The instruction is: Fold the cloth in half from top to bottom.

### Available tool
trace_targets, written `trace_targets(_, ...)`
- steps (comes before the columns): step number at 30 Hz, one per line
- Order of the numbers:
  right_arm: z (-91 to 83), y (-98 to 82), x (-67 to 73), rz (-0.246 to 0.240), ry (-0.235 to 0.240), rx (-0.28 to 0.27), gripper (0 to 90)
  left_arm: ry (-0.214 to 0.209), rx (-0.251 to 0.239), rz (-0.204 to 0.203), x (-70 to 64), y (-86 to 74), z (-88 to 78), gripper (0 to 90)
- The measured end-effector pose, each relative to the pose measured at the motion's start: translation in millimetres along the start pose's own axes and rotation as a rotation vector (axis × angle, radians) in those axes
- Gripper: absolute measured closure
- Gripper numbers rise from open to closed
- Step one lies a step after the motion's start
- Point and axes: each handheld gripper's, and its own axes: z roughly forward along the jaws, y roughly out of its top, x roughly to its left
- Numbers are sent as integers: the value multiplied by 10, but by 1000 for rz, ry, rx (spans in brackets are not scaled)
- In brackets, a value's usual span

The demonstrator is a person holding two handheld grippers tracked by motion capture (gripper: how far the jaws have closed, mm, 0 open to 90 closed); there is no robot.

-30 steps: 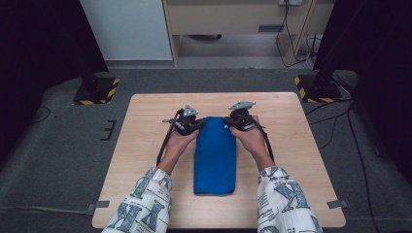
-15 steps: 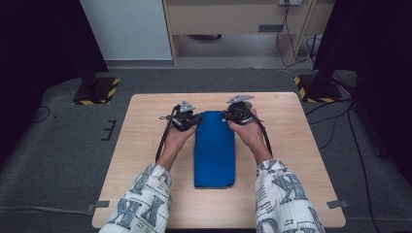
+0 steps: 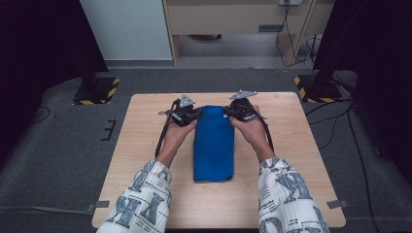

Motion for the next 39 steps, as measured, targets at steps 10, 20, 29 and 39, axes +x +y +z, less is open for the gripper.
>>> trace_targets(10, -77, -53, 70, -15, 15, -15, 844, 1, -2, 22, -58, -38, -74, 819)
trace_targets(20, -178, -170, 141, -23, 27, -28, 843, -7, -15, 37, -147, -107, -164, 815)
trace_targets(29, -346, -233, 238, -39, 46, -51, 842, -13, -15, 71, -266, -167, -311, 815)
trace_targets(39, -466, -329, 300, -61, 65, -52, 841, -27, -4, 109, -350, -191, -440, 814)
